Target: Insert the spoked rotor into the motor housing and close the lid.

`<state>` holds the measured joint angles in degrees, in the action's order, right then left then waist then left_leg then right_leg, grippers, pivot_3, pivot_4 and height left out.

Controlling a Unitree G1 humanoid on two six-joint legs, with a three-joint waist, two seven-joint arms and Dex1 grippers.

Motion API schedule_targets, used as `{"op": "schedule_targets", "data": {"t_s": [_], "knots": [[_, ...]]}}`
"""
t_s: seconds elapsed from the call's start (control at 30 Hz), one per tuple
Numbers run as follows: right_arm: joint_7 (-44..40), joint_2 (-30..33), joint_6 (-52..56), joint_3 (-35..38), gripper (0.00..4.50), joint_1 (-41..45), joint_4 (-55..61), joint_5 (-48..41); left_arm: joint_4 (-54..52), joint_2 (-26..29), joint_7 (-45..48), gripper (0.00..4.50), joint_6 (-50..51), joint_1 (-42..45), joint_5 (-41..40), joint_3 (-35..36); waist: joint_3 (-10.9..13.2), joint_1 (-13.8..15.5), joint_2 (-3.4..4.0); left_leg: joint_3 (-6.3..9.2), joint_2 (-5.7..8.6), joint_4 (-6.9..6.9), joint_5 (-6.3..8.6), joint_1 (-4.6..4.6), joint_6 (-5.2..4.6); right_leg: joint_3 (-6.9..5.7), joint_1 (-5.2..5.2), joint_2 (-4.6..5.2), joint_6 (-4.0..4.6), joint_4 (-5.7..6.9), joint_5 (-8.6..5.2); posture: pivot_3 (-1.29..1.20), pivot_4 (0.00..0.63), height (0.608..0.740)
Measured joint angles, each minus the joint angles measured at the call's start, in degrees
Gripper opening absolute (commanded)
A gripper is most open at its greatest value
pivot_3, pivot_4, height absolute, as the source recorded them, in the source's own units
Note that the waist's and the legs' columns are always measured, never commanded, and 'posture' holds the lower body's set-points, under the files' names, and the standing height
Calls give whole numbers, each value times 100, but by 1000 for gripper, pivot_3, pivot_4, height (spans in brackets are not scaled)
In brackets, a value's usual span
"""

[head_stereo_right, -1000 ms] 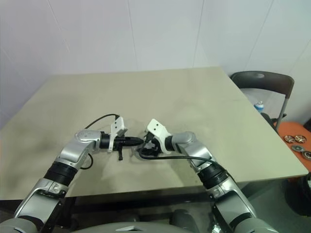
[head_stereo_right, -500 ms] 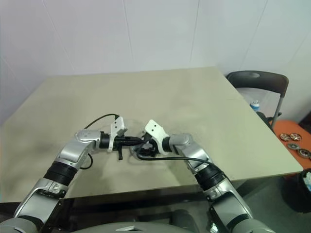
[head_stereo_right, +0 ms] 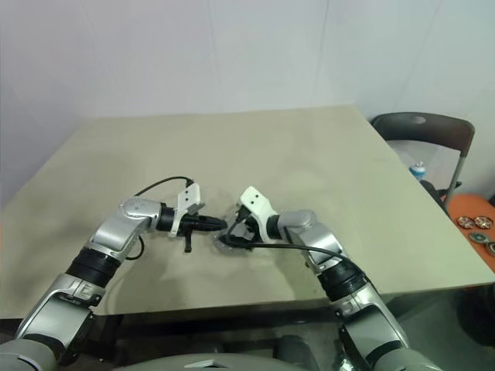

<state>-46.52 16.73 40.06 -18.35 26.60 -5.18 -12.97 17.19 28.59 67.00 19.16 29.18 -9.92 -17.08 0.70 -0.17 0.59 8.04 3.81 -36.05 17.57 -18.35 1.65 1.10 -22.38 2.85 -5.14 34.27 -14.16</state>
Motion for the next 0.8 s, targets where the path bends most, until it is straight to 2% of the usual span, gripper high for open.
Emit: {"op": "schedule_targets", "data": {"t_s": [0.17,0.3,0.4,0.8], "knots": [[-112,59,327,489,4459,-73,98,-478,136,22,-63,0,-1,-31,78,4,14,103,12,-3,30,25,9,-19,-11,13,-28,18,-22,-3,9,0,0,740],[-186,347,433,529,4459,-137,93,-526,380,48,-86,0,24,-192,222,-55,45,194,20,-13,61,30,20,-29,-30,13,-35,56,-26,-8,6,0,0,740],[-248,428,337,490,4459,-136,111,-532,367,29,-68,0,12,-181,205,-23,60,239,-10,-7,63,12,20,-97,-31,12,-86,59,-27,0,8,0,0,740],[-4,185,196,611,4459,-44,-198,-546,269,10,-132,0,12,-251,206,14,61,238,-11,-9,67,2,20,-104,-31,12,-80,63,-25,9,9,0,0,740]]}}
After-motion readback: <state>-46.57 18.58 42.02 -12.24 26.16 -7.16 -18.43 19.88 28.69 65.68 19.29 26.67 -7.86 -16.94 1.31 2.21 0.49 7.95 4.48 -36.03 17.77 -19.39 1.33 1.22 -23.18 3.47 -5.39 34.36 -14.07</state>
